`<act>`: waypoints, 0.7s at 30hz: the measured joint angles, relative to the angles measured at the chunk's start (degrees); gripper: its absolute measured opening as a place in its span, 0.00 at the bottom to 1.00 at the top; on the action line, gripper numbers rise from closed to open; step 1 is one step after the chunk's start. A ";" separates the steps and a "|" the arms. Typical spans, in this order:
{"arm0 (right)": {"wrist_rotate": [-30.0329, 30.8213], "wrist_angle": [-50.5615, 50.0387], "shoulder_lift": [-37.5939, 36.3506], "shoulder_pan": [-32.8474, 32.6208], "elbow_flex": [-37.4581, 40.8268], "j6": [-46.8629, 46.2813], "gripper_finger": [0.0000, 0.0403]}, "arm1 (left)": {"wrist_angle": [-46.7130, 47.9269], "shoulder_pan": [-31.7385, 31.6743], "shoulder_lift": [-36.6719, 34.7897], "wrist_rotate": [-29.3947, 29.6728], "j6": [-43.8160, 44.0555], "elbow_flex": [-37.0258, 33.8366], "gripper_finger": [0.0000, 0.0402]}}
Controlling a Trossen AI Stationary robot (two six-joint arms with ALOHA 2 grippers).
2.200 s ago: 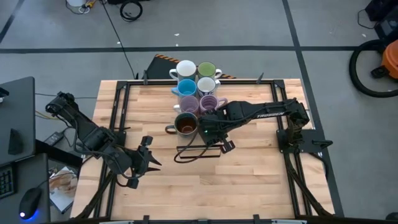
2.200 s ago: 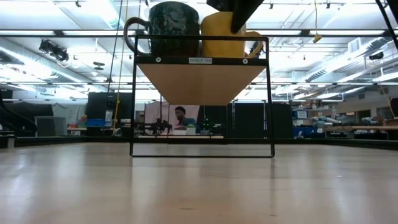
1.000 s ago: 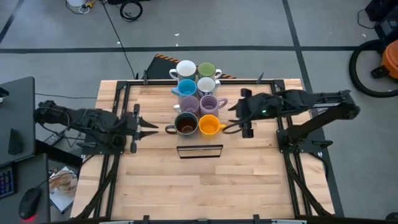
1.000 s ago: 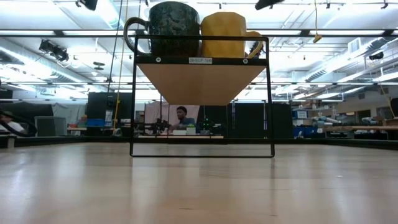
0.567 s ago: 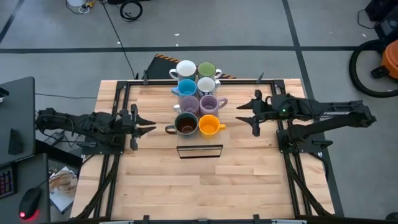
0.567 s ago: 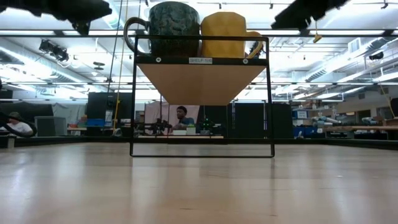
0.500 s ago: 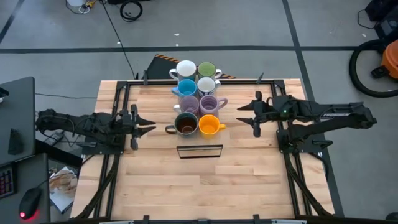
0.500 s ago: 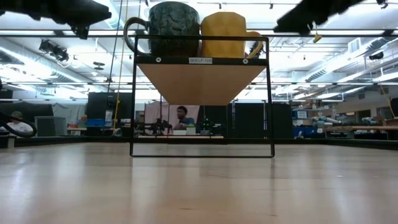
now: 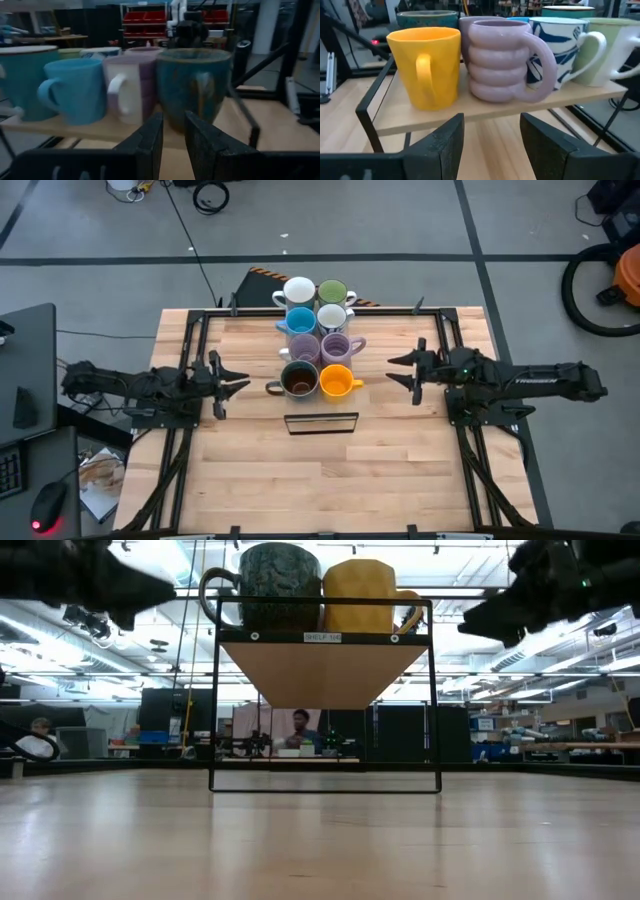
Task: Place coffee mugs
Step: Return to Home Position
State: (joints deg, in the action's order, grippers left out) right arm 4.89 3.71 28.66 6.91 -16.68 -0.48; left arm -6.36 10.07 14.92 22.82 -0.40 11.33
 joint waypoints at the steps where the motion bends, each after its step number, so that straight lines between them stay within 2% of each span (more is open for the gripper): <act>1: -0.07 0.96 -0.77 0.26 1.15 -0.49 0.49 | -0.54 0.00 -0.61 0.61 -0.31 -1.09 0.21; 9: -0.02 3.78 -9.98 1.93 8.64 -4.77 0.49 | -3.99 0.00 -7.82 3.94 -4.46 -6.40 0.20; 14: 1.23 1.44 -16.89 2.41 9.50 -5.81 0.46 | -3.08 0.11 -14.70 4.06 -6.03 -8.19 0.15; 21: 4.06 -1.38 -23.60 2.43 9.52 -5.78 0.42 | -2.67 0.17 -14.73 1.50 -4.55 -10.16 0.05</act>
State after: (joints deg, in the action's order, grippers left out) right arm 8.95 2.33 5.07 9.34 -7.16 -6.26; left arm -9.02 10.24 0.19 24.32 -4.95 1.17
